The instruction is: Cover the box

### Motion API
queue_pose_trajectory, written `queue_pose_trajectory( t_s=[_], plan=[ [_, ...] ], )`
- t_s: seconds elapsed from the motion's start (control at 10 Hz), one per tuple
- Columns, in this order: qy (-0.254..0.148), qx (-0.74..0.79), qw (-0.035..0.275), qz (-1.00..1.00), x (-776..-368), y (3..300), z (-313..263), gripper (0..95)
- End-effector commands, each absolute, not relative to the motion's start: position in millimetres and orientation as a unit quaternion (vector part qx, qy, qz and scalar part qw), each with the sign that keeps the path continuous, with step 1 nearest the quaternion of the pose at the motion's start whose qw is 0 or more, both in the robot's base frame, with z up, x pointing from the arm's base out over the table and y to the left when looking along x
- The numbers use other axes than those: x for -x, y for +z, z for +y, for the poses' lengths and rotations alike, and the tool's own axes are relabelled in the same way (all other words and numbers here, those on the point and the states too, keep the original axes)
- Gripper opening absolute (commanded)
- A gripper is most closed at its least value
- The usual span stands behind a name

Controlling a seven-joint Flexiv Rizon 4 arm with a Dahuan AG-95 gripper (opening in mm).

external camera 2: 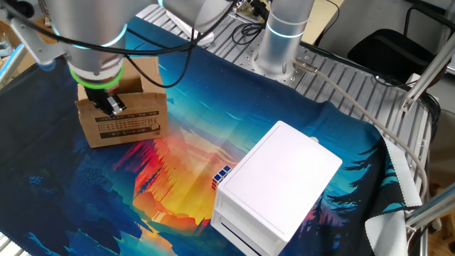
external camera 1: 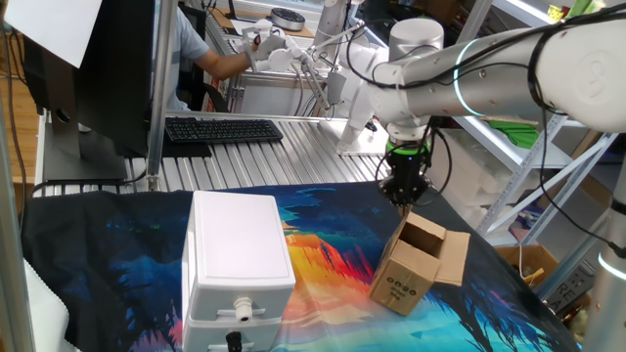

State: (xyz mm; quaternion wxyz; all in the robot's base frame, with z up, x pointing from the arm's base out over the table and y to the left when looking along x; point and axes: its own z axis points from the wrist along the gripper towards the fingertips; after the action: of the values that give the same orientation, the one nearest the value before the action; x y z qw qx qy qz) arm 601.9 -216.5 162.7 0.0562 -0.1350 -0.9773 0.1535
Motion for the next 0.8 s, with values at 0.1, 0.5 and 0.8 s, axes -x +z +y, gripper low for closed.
queue_pose_trajectory(
  t_s=[0.1, 0.5, 0.8],
  plan=[
    [0.146, 0.144, 0.054, -0.977, -599.3, 163.2, -216.3, 0.0],
    [0.155, 0.176, 0.049, -0.971, -599.3, 163.2, -216.3, 0.0],
    [0.151, 0.215, 0.039, -0.964, -599.3, 163.2, -216.3, 0.0]
  ],
)
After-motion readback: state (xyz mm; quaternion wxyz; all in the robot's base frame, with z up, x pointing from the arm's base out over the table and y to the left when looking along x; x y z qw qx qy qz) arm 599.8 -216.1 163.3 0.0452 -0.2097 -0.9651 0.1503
